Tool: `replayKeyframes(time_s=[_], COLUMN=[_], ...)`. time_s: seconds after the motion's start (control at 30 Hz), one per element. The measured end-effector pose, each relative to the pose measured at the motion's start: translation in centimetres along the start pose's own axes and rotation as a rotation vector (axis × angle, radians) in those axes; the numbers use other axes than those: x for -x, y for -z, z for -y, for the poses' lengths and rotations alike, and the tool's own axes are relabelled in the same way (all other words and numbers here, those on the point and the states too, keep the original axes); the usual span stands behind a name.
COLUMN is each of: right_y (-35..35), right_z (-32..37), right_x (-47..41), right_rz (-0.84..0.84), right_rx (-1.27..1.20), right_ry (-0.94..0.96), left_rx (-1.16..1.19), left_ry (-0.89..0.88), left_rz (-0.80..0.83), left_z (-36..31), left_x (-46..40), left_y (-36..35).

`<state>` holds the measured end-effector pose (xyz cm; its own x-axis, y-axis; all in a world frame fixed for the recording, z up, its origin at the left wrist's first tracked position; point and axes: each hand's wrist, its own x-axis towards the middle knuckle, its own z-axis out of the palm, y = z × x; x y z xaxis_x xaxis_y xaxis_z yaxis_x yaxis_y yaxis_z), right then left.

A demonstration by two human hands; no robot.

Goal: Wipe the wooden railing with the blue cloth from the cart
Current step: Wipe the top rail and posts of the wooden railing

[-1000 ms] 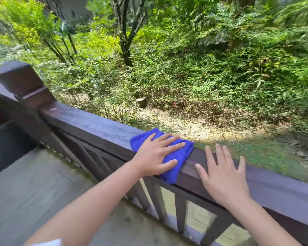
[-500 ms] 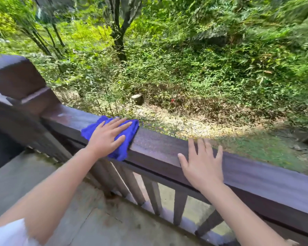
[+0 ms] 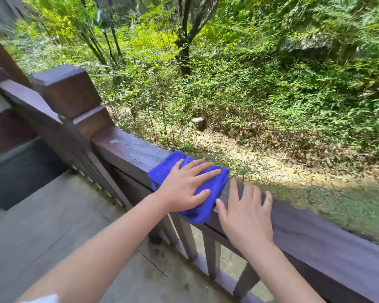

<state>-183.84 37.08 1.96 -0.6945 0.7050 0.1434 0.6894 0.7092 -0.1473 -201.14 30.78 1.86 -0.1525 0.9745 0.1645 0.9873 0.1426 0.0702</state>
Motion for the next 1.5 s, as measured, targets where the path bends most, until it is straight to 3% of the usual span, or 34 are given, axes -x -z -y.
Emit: replayKeyframes(time_s=[0.23,0.4,0.63,0.8,1.33,1.5], right_y=[-1.1,-1.7,-3.2,-4.7,-5.0,-3.3], right_z=[3.9,9.1,17.6,21.3,21.3,19.1], right_x=[-3.0,-5.8,-10.2,-12.4,-13.2,-14.0], right_rz=[0.050,0.066,0.101,0.155,0.149,0.141], right_rx=[0.025,0.012,0.032,0.035,-0.023,-0.534], right_ry=[0.040,0.016,-0.048,-0.106,-0.112,-0.112], left_rx=[-0.053,-0.086,-0.126,-0.141,0.063,0.133], left_ry=[-0.278,-0.343,-0.303,-0.019,0.476,0.412], left_rz=[-0.031,-0.047,0.023,0.095,-0.053,-0.030], left_z=[8.1,15.5,25.3,32.4,25.0,17.7], left_x=[0.9,1.3,2.1,3.8,3.7,3.2], left_y=[0.4,0.7,2.7,4.1,1.5,0.6])
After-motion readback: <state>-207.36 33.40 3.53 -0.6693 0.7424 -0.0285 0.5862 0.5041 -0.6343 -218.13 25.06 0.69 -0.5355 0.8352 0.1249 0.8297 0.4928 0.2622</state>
